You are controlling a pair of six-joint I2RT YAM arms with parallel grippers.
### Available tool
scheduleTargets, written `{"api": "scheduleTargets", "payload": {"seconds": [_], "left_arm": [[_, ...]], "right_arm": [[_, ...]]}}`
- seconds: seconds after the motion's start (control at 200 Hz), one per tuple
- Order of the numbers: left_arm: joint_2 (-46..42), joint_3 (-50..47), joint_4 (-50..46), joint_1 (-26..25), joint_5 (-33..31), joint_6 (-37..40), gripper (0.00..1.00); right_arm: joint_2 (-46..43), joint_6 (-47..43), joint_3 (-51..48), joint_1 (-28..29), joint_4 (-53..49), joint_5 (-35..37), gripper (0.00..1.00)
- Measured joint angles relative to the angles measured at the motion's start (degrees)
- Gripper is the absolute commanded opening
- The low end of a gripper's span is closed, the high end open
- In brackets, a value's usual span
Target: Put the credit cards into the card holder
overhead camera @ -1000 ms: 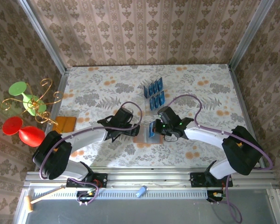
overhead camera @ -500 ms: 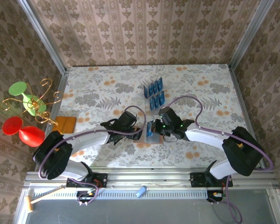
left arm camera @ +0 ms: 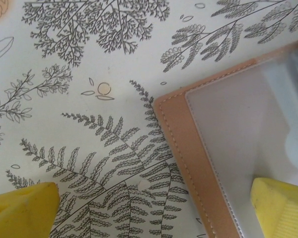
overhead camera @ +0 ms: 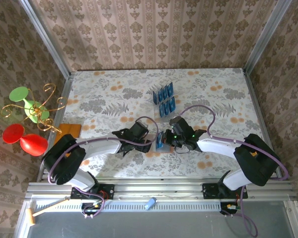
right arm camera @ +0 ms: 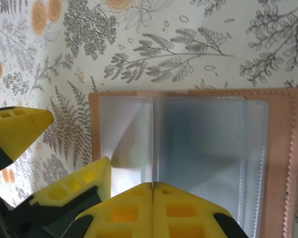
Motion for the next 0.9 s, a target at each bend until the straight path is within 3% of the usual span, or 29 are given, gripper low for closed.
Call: {"api": "scheduleTargets", "payload": {"seconds": [0.895], "left_arm": [[-1.1,-1.2,0.1,0.0,-0.9,-1.7,1.0]], "right_arm": [[-4.6,-1.8,-7.8,-4.4,11.0,-6.1,0.0]]}}
